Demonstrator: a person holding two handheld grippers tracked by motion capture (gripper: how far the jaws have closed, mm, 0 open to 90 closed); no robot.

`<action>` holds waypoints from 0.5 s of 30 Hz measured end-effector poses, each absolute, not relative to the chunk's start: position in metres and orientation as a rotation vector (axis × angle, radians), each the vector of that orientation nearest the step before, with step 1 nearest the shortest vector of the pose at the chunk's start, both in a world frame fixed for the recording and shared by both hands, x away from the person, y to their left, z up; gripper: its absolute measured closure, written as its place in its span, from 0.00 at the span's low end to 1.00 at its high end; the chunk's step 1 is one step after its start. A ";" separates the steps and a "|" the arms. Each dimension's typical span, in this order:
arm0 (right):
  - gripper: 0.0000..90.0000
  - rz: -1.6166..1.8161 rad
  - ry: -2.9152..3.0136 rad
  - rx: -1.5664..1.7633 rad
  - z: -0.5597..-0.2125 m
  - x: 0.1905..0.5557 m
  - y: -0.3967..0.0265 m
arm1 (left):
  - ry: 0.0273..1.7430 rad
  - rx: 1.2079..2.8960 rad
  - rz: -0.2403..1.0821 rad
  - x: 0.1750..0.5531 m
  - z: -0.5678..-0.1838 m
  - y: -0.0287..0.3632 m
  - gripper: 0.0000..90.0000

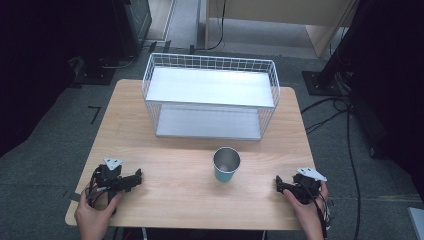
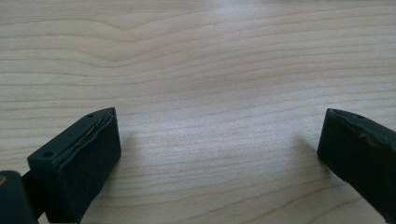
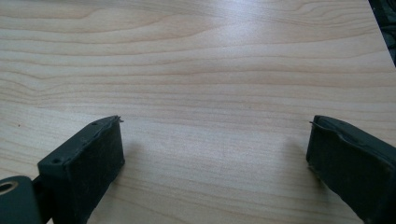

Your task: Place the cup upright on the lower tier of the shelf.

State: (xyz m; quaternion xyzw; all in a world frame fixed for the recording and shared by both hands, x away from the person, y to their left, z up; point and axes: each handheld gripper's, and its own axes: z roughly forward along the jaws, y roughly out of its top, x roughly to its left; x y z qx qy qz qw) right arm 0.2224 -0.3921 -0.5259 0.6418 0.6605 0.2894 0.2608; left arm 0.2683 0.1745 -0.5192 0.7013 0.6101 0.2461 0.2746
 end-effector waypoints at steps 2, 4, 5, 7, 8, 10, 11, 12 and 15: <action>0.04 0.785 1.790 1.736 -0.526 0.222 -0.392 | 1.640 1.886 0.662 0.268 -0.519 0.174 0.00; 0.04 0.784 1.790 1.730 -0.526 0.222 -0.392 | 1.640 1.886 0.662 0.268 -0.519 0.174 0.00; 0.04 0.784 1.790 1.730 -0.526 0.222 -0.392 | 1.640 1.886 0.662 0.268 -0.519 0.174 0.00; 0.04 0.781 1.788 1.732 -0.526 0.223 -0.389 | 1.640 1.886 0.661 0.268 -0.519 0.174 0.00; 0.04 0.773 1.786 1.714 -0.526 0.222 -0.388 | 1.640 1.886 0.662 0.268 -0.519 0.174 0.00; 0.04 0.765 1.783 1.696 -0.524 0.222 -0.386 | 1.640 1.886 0.662 0.268 -0.519 0.174 0.00; 0.04 0.765 1.783 1.696 -0.524 0.222 -0.386 | 1.640 1.886 0.662 0.268 -0.519 0.174 0.00; 0.04 0.783 1.779 1.689 -0.520 0.221 -0.383 | 1.640 1.886 0.662 0.268 -0.519 0.174 0.00; 0.04 0.791 1.774 1.679 -0.516 0.220 -0.380 | 1.640 1.886 0.662 0.268 -0.519 0.174 0.00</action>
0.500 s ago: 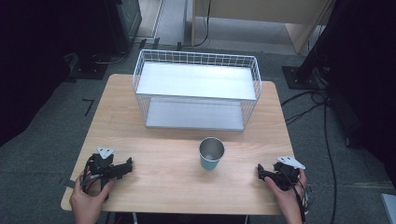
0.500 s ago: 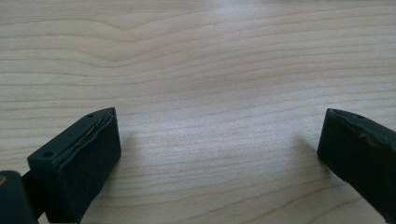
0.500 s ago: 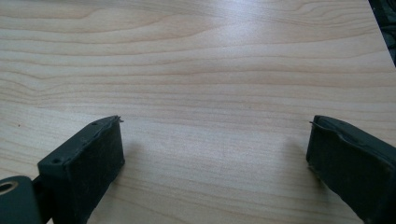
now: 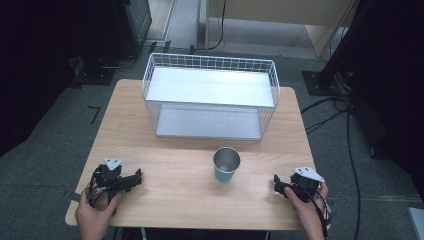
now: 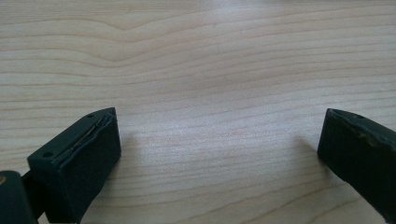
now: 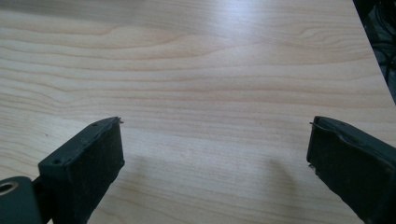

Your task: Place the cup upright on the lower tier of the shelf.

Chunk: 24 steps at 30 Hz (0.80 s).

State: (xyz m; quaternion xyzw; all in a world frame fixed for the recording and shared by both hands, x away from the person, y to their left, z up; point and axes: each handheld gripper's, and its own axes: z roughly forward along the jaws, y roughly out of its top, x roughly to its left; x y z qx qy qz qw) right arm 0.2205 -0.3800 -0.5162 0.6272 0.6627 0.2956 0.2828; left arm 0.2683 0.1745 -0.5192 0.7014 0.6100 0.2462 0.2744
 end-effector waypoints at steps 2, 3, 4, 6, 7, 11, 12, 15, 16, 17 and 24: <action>0.04 0.794 1.774 1.673 -0.514 0.220 -0.378 | 1.640 1.886 0.661 0.268 -0.519 0.174 0.00; 0.04 0.796 1.772 1.671 -0.512 0.220 -0.377 | 1.640 1.886 0.661 0.268 -0.519 0.174 0.00; 0.04 0.798 1.769 1.669 -0.512 0.220 -0.377 | 1.640 1.886 0.661 0.268 -0.519 0.174 0.00; 0.04 0.802 1.767 1.665 -0.509 0.220 -0.375 | 1.640 1.885 0.661 0.268 -0.519 0.174 0.00; 0.04 0.808 1.766 1.666 -0.508 0.220 -0.374 | 1.640 1.886 0.662 0.268 -0.519 0.174 0.00; 0.04 0.833 1.764 1.657 -0.502 0.220 -0.370 | 1.640 1.886 0.662 0.268 -0.519 0.174 0.00; 0.04 0.833 1.764 1.657 -0.502 0.220 -0.370 | 1.640 1.886 0.662 0.268 -0.519 0.174 0.00; 0.04 0.845 1.773 1.643 -0.499 0.219 -0.365 | 1.640 1.886 0.662 0.268 -0.519 0.174 0.00; 0.04 0.847 1.776 1.639 -0.498 0.219 -0.364 | 1.640 1.886 0.662 0.268 -0.519 0.174 0.00; 0.04 0.847 1.778 1.635 -0.498 0.219 -0.363 | 1.640 1.886 0.662 0.268 -0.519 0.174 0.00; 0.04 0.872 1.787 1.617 -0.494 0.218 -0.355 | 1.640 1.885 0.661 0.268 -0.519 0.174 0.00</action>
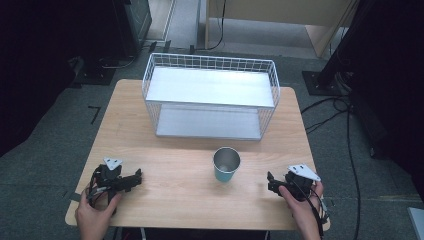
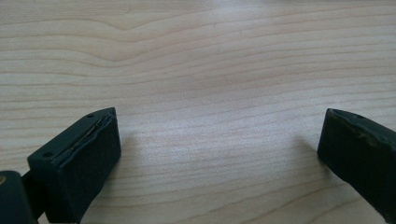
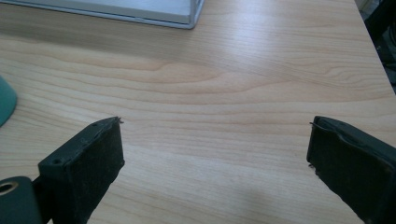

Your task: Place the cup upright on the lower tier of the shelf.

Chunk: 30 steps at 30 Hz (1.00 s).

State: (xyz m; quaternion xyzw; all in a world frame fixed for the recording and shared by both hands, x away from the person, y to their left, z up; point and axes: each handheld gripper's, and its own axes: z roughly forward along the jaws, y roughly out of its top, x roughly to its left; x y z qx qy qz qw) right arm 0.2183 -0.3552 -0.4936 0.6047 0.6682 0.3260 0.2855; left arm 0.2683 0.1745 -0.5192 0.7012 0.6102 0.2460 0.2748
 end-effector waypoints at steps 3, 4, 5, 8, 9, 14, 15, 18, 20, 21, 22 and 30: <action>0.04 0.878 1.794 1.605 -0.493 0.218 -0.352 | 1.640 1.885 0.661 0.268 -0.519 0.174 0.00; 0.04 0.882 1.800 1.596 -0.492 0.218 -0.348 | 1.640 1.885 0.662 0.268 -0.519 0.174 0.00; 0.04 0.882 1.800 1.596 -0.492 0.218 -0.348 | 1.640 1.885 0.662 0.268 -0.519 0.174 0.00; 0.04 0.888 1.822 1.570 -0.492 0.218 -0.341 | 1.640 1.886 0.661 0.268 -0.519 0.175 0.00; 0.04 0.891 1.824 1.567 -0.492 0.218 -0.339 | 1.640 1.886 0.661 0.268 -0.519 0.175 0.00; 0.04 0.900 1.847 1.551 -0.494 0.218 -0.331 | 1.640 1.886 0.661 0.268 -0.519 0.175 0.00; 0.04 0.900 1.847 1.551 -0.494 0.218 -0.331 | 1.640 1.886 0.661 0.268 -0.519 0.175 0.00; 0.04 0.915 1.865 1.539 -0.495 0.217 -0.324 | 1.640 1.886 0.661 0.268 -0.519 0.174 0.00; 0.04 0.923 1.873 1.535 -0.495 0.217 -0.321 | 1.640 1.886 0.662 0.268 -0.519 0.174 0.00; 0.04 0.925 1.876 1.537 -0.496 0.217 -0.320 | 1.640 1.886 0.662 0.268 -0.519 0.174 0.00; 0.04 0.931 1.880 1.535 -0.496 0.217 -0.319 | 1.640 1.886 0.661 0.268 -0.519 0.174 0.00; 0.04 0.963 1.905 1.518 -0.497 0.217 -0.309 | 1.640 1.886 0.661 0.268 -0.519 0.175 0.00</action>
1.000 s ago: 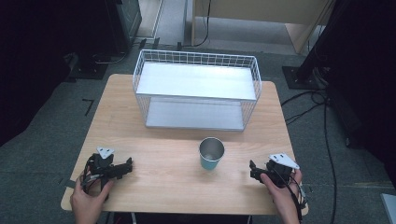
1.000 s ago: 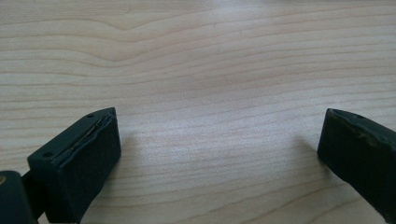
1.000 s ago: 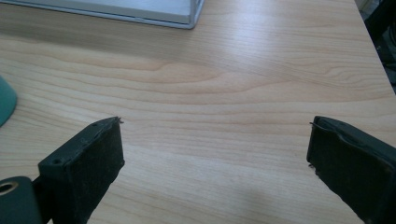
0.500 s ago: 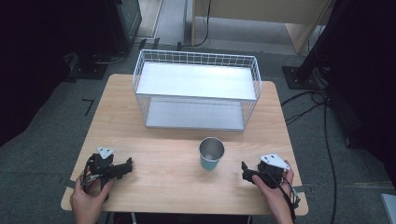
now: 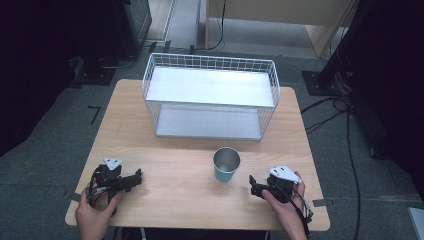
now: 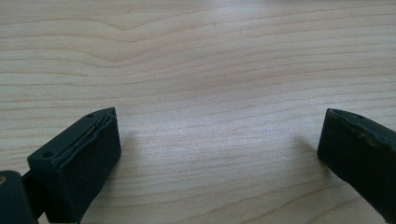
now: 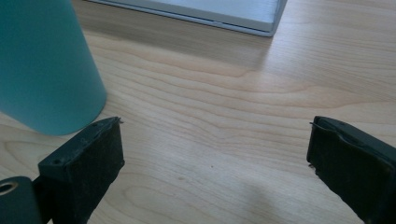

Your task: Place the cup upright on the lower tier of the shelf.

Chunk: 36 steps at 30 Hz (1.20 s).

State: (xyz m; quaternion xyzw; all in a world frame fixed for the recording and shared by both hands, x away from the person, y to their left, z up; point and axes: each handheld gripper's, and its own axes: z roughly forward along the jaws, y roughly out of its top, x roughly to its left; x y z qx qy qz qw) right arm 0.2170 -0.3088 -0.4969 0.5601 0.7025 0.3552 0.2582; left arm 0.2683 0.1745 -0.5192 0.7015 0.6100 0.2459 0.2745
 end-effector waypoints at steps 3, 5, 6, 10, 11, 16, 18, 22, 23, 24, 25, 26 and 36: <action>0.04 0.972 1.915 1.517 -0.497 0.217 -0.305 | 1.640 1.886 0.661 0.268 -0.519 0.175 0.00; 0.04 0.979 1.922 1.518 -0.498 0.217 -0.302 | 1.640 1.886 0.661 0.268 -0.519 0.174 0.00; 0.04 0.982 1.928 1.513 -0.498 0.217 -0.300 | 1.640 1.886 0.661 0.268 -0.519 0.174 0.00; 0.04 0.990 1.946 1.505 -0.500 0.217 -0.293 | 1.640 1.885 0.661 0.268 -0.519 0.174 0.00; 0.04 0.996 1.952 1.508 -0.501 0.217 -0.292 | 1.640 1.886 0.662 0.268 -0.519 0.174 0.00; 0.04 1.010 1.976 1.504 -0.504 0.217 -0.285 | 1.640 1.885 0.661 0.268 -0.519 0.174 0.00; 0.04 1.014 1.983 1.499 -0.505 0.217 -0.281 | 1.640 1.887 0.661 0.268 -0.519 0.175 0.00; 0.04 1.022 1.994 1.488 -0.506 0.218 -0.277 | 1.640 1.886 0.661 0.268 -0.519 0.174 0.00; 0.04 1.036 2.003 1.494 -0.507 0.218 -0.273 | 1.640 1.886 0.662 0.268 -0.519 0.174 0.00; 0.04 1.038 2.013 1.486 -0.507 0.218 -0.272 | 1.640 1.886 0.661 0.268 -0.519 0.174 0.00; 0.04 1.038 2.013 1.486 -0.507 0.218 -0.272 | 1.640 1.886 0.661 0.268 -0.519 0.174 0.00; 0.04 1.039 2.022 1.481 -0.508 0.218 -0.269 | 1.640 1.885 0.661 0.268 -0.519 0.174 0.00; 0.05 1.077 2.036 1.495 -0.509 0.218 -0.257 | 1.640 1.886 0.661 0.268 -0.519 0.174 0.00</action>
